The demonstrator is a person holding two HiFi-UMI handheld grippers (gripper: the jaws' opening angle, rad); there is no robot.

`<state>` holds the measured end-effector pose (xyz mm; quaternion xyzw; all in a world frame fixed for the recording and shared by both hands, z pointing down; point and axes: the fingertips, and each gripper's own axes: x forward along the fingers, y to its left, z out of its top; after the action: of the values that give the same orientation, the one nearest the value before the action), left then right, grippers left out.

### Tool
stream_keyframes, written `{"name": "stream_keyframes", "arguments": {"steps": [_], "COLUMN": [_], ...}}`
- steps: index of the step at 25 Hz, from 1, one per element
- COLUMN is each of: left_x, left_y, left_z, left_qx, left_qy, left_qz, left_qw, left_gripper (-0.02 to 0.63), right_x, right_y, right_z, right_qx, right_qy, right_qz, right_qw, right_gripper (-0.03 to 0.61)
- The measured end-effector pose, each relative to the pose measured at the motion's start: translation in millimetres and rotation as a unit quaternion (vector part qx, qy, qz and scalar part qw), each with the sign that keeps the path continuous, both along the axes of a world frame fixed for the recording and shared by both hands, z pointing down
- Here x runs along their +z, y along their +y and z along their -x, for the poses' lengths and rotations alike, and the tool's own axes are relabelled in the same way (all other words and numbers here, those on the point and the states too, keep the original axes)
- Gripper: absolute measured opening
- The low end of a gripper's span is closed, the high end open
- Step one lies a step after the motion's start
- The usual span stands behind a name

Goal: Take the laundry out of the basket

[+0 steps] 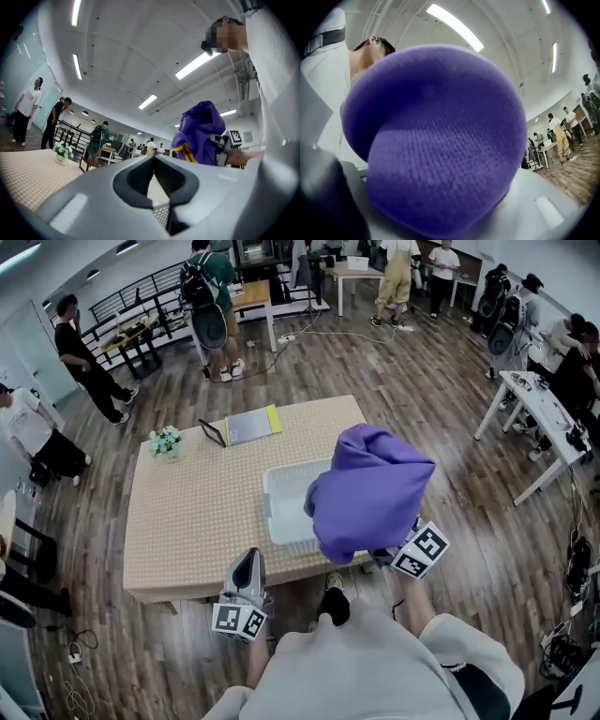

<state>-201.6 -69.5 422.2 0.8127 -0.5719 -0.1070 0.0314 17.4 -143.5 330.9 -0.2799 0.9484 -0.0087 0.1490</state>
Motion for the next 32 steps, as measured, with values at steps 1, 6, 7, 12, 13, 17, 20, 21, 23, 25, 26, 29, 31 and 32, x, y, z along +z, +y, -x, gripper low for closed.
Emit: {"name": "stream_keyframes", "arguments": {"steps": [1, 6, 7, 12, 13, 17, 20, 21, 23, 25, 26, 29, 31, 32], "left_x": [-1.0, -7.4, -8.9, -16.2, -18.1, -26.4, -22.1, -19.4, -16.6, -14.4, -12.8, -9.0, -11.3, -12.9], "left_y": [6.4, 36.8, 43.8, 75.5, 82.1, 111.0, 144.8, 154.8, 172.6, 186.4, 191.6, 207.4, 213.5, 215.5], "left_z": [-1.9, -12.5, -20.1, -69.9, -78.9, -127.5, -164.2, -174.1, -193.8, -208.7, -212.8, -216.7, -214.2, -213.1], "left_qx": [0.001, 0.001, 0.002, 0.012, 0.011, 0.011, 0.010, 0.009, 0.008, 0.007, 0.007, 0.004, 0.004, 0.004], "left_qy": [0.001, 0.001, -0.001, -0.005, -0.007, -0.011, -0.014, -0.012, -0.011, -0.017, -0.018, -0.020, -0.021, -0.020], "left_qz": [-0.003, -0.008, -0.008, -0.014, -0.016, -0.021, -0.014, -0.011, -0.007, -0.003, -0.001, 0.006, 0.005, 0.003], "left_qw": [1.0000, 1.0000, 1.0000, 0.9998, 0.9998, 0.9997, 0.9998, 0.9998, 0.9999, 0.9998, 0.9998, 0.9998, 0.9998, 0.9998], "left_gripper": [0.011, 0.011, 0.011, 0.011, 0.011, 0.011, 0.011, 0.011, 0.011, 0.011, 0.011, 0.011, 0.011, 0.011], "right_x": [-2.9, -1.2, 1.7, 9.6, 9.4, 16.8, 35.0, 42.0, 55.0, 66.2, 71.2, 83.2, 86.1, 86.9], "right_y": [8.3, 48.8, 57.5, 98.9, 107.2, 141.0, 173.8, 183.6, 200.2, 212.7, 217.9, 236.0, 245.1, 248.7], "right_z": [-4.3, -10.1, -15.0, -54.9, -62.8, -104.0, -136.4, -145.5, -162.2, -173.4, -175.9, -175.9, -172.3, -170.9], "right_qx": [0.004, -0.002, -0.005, -0.007, -0.010, -0.019, -0.022, -0.024, -0.026, -0.028, -0.030, -0.039, -0.042, -0.043], "right_qy": [-0.005, -0.009, -0.006, 0.001, -0.001, 0.003, 0.011, 0.012, 0.015, 0.016, 0.017, 0.024, 0.026, 0.026], "right_qz": [-0.003, 0.004, 0.007, 0.014, 0.014, 0.023, 0.040, 0.047, 0.060, 0.072, 0.078, 0.090, 0.093, 0.094], "right_qw": [1.000, 1.000, 1.000, 1.000, 1.000, 1.000, 0.999, 0.999, 0.998, 0.997, 0.996, 0.995, 0.994, 0.994], "right_gripper": [0.232, 0.232, 0.233, 0.232, 0.233, 0.232, 0.233, 0.233, 0.233, 0.233, 0.233, 0.233, 0.233, 0.233]}}
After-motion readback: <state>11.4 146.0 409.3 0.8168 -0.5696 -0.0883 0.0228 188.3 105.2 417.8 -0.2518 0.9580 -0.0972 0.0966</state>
